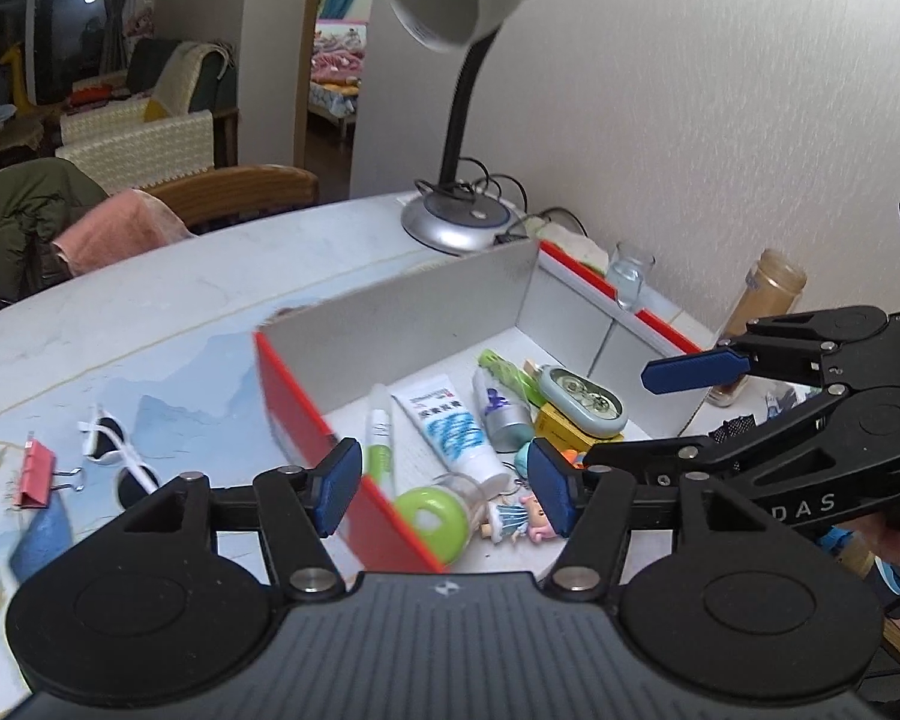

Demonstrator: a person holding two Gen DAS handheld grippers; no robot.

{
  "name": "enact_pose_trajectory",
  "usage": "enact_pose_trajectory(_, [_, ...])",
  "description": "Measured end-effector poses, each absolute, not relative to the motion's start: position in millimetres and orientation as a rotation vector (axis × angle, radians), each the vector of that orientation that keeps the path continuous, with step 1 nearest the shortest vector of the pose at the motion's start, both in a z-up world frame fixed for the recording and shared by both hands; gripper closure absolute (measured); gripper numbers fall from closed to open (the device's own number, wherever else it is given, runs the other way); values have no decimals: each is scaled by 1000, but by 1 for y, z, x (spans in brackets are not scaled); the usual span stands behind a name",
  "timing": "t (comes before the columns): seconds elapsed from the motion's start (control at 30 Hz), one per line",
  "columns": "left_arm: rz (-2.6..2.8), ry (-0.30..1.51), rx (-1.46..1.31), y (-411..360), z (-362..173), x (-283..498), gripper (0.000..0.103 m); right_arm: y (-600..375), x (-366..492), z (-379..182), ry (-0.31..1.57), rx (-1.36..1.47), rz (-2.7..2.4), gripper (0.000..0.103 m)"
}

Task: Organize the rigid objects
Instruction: 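Withdraw both grippers from the shoebox toward the sunglasses and binder clip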

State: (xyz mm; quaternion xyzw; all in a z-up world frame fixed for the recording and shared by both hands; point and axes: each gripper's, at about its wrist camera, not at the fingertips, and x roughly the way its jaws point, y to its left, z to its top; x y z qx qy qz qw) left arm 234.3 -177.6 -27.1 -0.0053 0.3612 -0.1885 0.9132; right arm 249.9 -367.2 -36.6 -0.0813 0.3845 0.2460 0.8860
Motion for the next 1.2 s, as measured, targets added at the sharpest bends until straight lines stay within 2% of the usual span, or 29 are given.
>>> enact_pose_trajectory(0.1, [-375, 727, -12, -162, -22, 227, 32, -355, 241, -31, 792, -161, 519, 30])
enact_pose_trajectory(0.27, [-346, 718, -9, -135, -20, 215, 31, -331, 228, -25, 783, -148, 533, 26])
enact_pose_trajectory(0.4, [-322, 713, 0, -112, -21, 207, 21, -311, 222, -25, 780, -136, 545, 20])
enact_pose_trajectory(0.7, [-256, 723, -2, -54, -25, 199, 18, -264, 214, -29, 771, -124, 567, 7])
enact_pose_trajectory(0.73, [-250, 726, -4, -47, -26, 199, 15, -258, 214, -30, 769, -126, 567, 6])
enact_pose_trajectory(0.8, [-235, 723, -8, -34, -28, 199, 3, -247, 215, -31, 769, -129, 566, 5])
enact_pose_trajectory(0.83, [-232, 716, -17, -26, -29, 199, 2, -242, 216, -32, 769, -130, 564, 4])
enact_pose_trajectory(1.2, [-190, 707, -99, 36, -49, 220, 1, -192, 226, -47, 787, -160, 550, 4])
